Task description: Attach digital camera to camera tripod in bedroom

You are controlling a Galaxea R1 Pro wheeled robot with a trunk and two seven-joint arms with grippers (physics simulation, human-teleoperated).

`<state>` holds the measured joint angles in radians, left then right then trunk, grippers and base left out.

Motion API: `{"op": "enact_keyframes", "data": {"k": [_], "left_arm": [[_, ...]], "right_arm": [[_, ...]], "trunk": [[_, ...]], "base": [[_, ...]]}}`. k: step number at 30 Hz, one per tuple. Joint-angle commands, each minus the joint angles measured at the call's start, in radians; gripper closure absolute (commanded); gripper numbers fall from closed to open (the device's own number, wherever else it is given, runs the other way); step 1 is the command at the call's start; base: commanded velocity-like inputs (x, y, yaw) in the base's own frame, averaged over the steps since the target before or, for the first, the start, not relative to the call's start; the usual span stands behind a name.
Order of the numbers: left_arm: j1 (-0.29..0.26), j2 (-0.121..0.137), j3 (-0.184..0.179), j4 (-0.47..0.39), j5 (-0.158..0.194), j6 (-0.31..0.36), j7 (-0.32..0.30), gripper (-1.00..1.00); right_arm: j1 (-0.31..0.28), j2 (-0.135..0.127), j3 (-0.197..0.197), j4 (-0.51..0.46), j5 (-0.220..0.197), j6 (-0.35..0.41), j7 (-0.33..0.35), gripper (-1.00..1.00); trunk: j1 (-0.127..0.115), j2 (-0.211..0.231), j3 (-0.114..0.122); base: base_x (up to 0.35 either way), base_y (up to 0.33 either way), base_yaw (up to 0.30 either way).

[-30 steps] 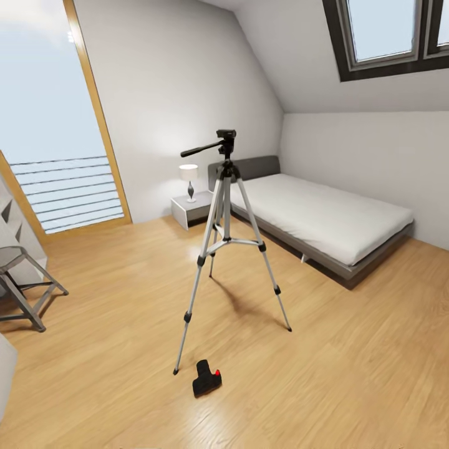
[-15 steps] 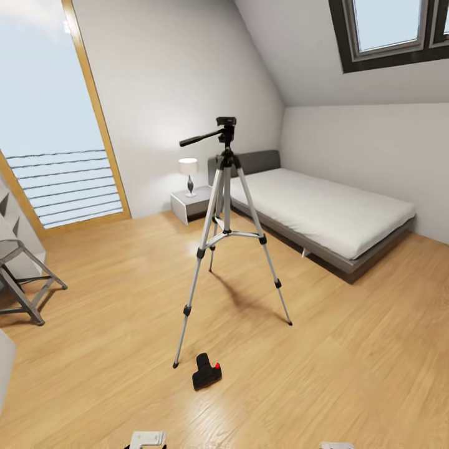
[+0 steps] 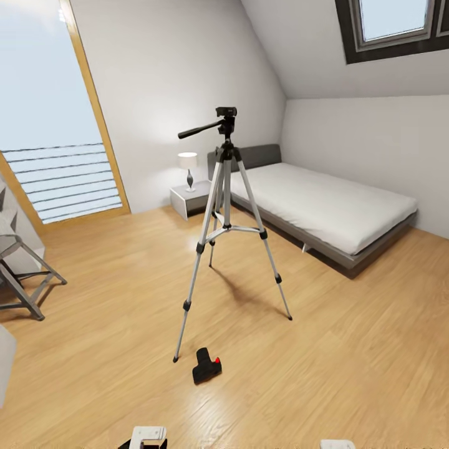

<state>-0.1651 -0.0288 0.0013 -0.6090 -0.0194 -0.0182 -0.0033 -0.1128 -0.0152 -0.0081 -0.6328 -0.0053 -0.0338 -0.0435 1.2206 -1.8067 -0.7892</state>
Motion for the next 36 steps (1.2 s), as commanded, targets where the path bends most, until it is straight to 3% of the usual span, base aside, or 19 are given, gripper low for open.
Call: {"op": "enact_keyframes", "data": {"k": [1,26,36], "left_arm": [[0.000,0.000,0.000,0.000,-0.002,-0.002,-0.001,-1.00],[-0.001,0.000,0.000,-0.007,-0.001,0.000,0.003,-1.00],[-0.001,0.000,0.000,-0.004,-0.001,0.000,0.003,-1.00]], "right_arm": [[0.000,0.000,0.000,0.000,-0.001,-0.003,-0.002,-1.00],[-0.001,0.000,0.000,-0.005,-0.001,0.014,-0.002,-1.00],[-0.001,0.001,0.000,-0.006,-0.001,0.013,-0.002,-1.00]], "trunk": [[0.000,0.000,-0.002],[0.000,0.000,-0.043],[0.000,0.000,-0.047]], "base": [[0.000,0.000,0.000],[0.000,0.000,0.000],[0.000,0.000,0.000]]}}
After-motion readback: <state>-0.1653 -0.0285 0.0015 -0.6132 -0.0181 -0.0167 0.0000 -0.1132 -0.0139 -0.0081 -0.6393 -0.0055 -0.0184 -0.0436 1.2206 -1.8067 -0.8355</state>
